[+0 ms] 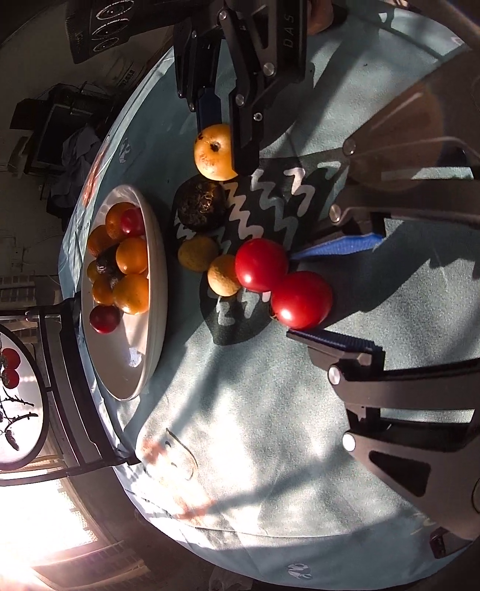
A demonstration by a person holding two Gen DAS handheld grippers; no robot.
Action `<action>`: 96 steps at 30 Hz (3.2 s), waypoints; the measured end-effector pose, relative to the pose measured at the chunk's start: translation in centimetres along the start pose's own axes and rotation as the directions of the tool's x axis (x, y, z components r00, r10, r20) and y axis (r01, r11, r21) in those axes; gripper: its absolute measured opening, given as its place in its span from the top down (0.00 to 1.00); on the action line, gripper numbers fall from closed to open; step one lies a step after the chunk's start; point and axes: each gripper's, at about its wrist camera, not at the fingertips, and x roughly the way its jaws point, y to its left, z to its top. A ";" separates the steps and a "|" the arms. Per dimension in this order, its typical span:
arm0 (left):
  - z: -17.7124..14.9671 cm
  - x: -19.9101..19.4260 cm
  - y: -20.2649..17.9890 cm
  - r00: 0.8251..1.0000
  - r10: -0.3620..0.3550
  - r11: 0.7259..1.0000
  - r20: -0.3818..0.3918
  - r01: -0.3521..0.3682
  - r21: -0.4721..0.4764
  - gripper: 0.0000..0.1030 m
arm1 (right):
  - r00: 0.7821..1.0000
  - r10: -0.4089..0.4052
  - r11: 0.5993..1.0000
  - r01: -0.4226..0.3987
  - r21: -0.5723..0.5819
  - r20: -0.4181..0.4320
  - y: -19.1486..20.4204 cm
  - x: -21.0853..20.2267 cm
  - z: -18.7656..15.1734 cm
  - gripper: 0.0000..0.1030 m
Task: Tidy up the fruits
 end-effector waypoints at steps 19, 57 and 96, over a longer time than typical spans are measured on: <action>0.8 -3.0 0.9 0.994 -0.042 0.989 0.102 0.056 -0.137 0.71 | 0.987 0.149 0.989 -0.150 0.010 0.056 0.4 -1.2 0.4 0.63; 3.9 -2.0 5.6 0.951 0.302 0.868 0.065 -0.246 -0.431 0.02 | 0.982 -0.048 0.998 0.052 -0.018 0.185 -0.8 -0.9 2.8 0.42; 3.1 -2.8 5.4 0.943 0.328 0.874 0.050 -0.283 -0.396 0.02 | 0.999 -0.042 0.997 0.042 -0.064 0.002 -0.6 3.1 2.4 0.50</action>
